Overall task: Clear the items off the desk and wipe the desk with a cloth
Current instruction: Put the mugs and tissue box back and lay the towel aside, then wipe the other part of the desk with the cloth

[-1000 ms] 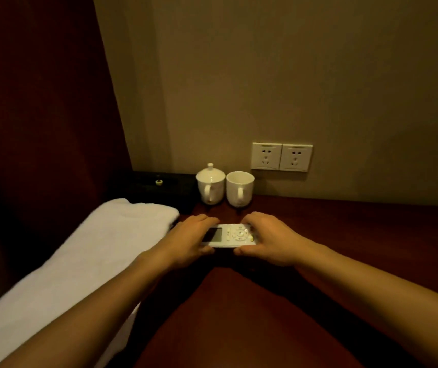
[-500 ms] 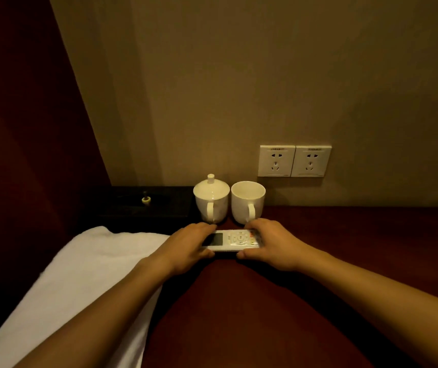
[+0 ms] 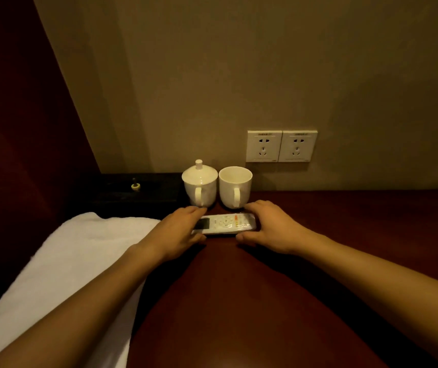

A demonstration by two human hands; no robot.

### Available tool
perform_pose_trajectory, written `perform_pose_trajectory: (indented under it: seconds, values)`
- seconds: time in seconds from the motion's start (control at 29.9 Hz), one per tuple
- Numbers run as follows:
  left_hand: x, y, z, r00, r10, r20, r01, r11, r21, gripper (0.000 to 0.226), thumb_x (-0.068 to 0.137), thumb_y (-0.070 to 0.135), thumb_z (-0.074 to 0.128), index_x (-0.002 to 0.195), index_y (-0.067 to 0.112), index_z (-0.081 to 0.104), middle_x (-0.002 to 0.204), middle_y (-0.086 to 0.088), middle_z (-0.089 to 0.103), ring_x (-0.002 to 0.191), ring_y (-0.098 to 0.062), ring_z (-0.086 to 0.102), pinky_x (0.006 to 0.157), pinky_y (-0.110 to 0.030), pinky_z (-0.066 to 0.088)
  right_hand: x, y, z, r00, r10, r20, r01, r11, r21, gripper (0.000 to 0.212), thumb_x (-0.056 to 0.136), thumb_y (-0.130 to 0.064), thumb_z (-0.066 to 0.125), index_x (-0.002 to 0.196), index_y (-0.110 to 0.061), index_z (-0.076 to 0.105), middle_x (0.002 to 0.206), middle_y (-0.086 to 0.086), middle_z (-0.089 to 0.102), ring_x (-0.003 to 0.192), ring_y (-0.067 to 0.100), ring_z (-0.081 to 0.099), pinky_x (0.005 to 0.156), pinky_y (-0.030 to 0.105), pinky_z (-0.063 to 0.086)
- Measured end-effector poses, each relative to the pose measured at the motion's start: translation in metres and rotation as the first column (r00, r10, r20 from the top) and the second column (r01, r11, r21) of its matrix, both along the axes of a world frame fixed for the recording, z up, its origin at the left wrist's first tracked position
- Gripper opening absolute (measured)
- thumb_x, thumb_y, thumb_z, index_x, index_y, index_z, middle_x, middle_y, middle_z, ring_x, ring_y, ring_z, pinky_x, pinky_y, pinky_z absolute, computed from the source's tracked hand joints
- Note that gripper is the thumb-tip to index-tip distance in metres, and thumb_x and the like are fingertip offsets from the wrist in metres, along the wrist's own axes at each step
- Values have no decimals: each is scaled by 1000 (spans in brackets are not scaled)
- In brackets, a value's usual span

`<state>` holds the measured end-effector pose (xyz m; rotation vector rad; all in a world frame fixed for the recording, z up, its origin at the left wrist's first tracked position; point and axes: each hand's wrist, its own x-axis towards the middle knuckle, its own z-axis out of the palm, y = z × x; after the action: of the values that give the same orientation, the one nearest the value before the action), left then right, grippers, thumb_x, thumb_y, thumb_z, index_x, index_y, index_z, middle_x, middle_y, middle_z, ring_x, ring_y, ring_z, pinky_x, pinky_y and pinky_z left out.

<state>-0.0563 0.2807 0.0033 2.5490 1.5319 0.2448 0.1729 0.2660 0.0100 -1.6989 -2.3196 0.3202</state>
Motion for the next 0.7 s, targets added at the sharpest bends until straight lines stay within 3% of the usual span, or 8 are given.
perform_pose_trajectory:
  seconds: [0.17, 0.37, 0.5, 0.7]
  values:
    - [33, -44, 26, 993, -111, 37, 107, 989, 106, 65, 91, 40, 58, 147, 24, 30, 146, 0, 39, 130, -16, 40, 103, -30, 37, 37, -45, 21, 999, -50, 9, 50, 999, 8, 81, 80, -54, 67, 144, -14, 38, 144, 7, 45, 132, 21, 41, 107, 31, 35]
    - [120, -104, 37, 937, -349, 20, 338, 920, 196, 66, 91, 45, 56, 146, 20, 31, 145, -6, 39, 128, -23, 42, 105, -37, 38, 105, -125, 43, 990, -139, 23, 137, 987, 81, 79, 82, -56, 63, 144, -13, 40, 143, 6, 46, 132, 20, 42, 107, 30, 33]
    - [188, -147, 37, 882, -471, -3, 462, 865, 193, 64, 92, 46, 52, 147, 26, 27, 148, -3, 35, 132, -21, 38, 106, -36, 37, 162, -184, 49, 973, -219, 66, 215, 974, 67, 81, 82, -60, 62, 145, -15, 37, 144, 5, 45, 132, 19, 42, 106, 31, 37]
    - [260, -206, 24, 830, -551, 87, 536, 831, 148, 62, 92, 45, 53, 146, 28, 29, 146, 2, 36, 131, -17, 38, 105, -34, 38, 232, -255, 51, 952, -290, 101, 285, 957, 57, 76, 83, -57, 62, 141, -12, 42, 141, 7, 49, 129, 20, 45, 106, 32, 39]
